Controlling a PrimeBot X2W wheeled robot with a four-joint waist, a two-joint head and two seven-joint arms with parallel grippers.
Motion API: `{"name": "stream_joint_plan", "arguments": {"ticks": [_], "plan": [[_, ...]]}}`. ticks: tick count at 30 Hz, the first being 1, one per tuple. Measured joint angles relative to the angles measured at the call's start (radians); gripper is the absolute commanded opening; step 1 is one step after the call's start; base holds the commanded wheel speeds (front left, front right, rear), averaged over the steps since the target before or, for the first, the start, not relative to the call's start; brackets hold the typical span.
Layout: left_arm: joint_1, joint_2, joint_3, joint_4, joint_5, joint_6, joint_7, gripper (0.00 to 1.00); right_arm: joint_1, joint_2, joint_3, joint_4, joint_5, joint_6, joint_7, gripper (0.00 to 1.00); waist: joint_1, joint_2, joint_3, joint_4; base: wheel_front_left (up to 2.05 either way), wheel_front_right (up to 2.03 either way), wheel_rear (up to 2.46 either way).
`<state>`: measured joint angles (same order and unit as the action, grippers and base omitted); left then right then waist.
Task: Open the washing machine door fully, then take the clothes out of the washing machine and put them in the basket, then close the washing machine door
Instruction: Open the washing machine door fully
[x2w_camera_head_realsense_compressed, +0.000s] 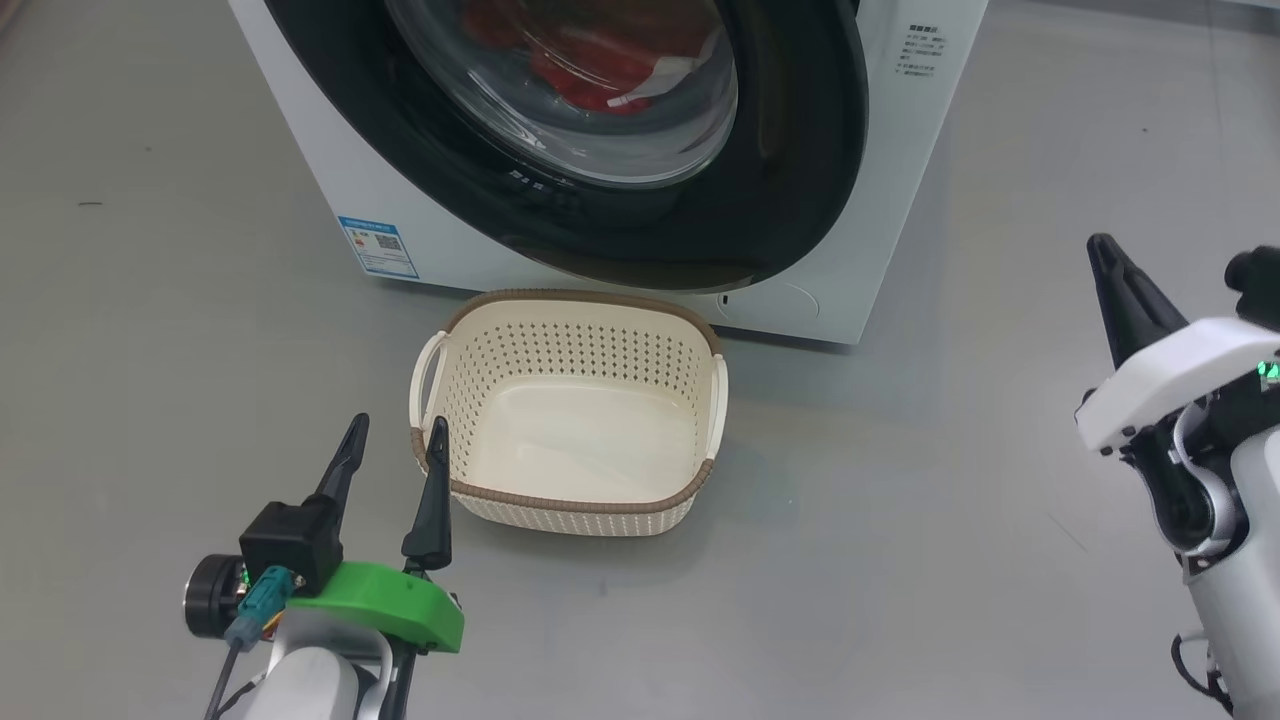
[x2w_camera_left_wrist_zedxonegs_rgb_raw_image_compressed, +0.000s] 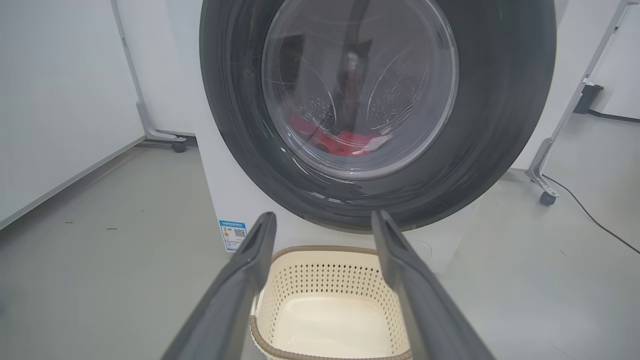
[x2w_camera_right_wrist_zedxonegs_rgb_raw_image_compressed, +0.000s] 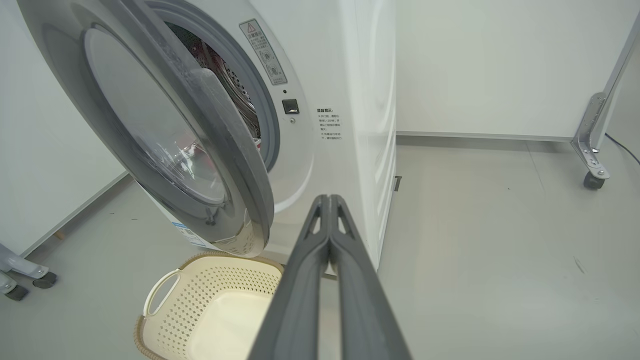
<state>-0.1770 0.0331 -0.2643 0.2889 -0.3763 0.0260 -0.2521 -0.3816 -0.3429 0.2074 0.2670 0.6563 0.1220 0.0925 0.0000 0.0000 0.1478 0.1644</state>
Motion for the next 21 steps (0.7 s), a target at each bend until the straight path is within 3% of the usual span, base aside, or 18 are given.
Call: {"name": "stream_joint_plan", "arguments": {"ticks": [10, 11, 12, 13, 21], "plan": [[0.023, 0.0, 0.013, -0.013, 0.018, 0.0, 0.0, 1.0, 0.19, 0.029, -0.023, -0.026, -0.053, 0.0, -0.188, 0.0, 0.0, 0.0, -0.03, -0.027, 0.0, 0.0, 0.0], [0.025, 0.001, 0.015, -0.015, 0.018, 0.0, 0.0, 1.0, 0.202, 0.032, -0.022, -0.03, -0.06, -0.001, -0.202, 0.4, 0.0, 0.0, -0.031, -0.03, 0.0, 0.0, 0.0], [0.026, 0.001, 0.014, -0.016, 0.02, -0.001, 0.0, 1.0, 0.213, 0.032, -0.023, -0.034, -0.068, -0.002, -0.218, 0.95, 0.0, 0.0, -0.031, -0.032, 0.0, 0.0, 0.0], [0.026, 0.001, 0.014, -0.016, 0.02, -0.001, 0.0, 1.0, 0.213, 0.032, -0.023, -0.034, -0.068, -0.002, -0.218, 1.0, 0.0, 0.0, -0.031, -0.032, 0.0, 0.0, 0.0], [0.03, 0.001, 0.015, -0.019, 0.028, -0.005, 0.0, 1.0, 0.265, 0.043, -0.025, -0.047, -0.096, -0.029, -0.286, 1.0, 0.0, 0.0, -0.034, -0.036, 0.0, 0.0, 0.0]]}}
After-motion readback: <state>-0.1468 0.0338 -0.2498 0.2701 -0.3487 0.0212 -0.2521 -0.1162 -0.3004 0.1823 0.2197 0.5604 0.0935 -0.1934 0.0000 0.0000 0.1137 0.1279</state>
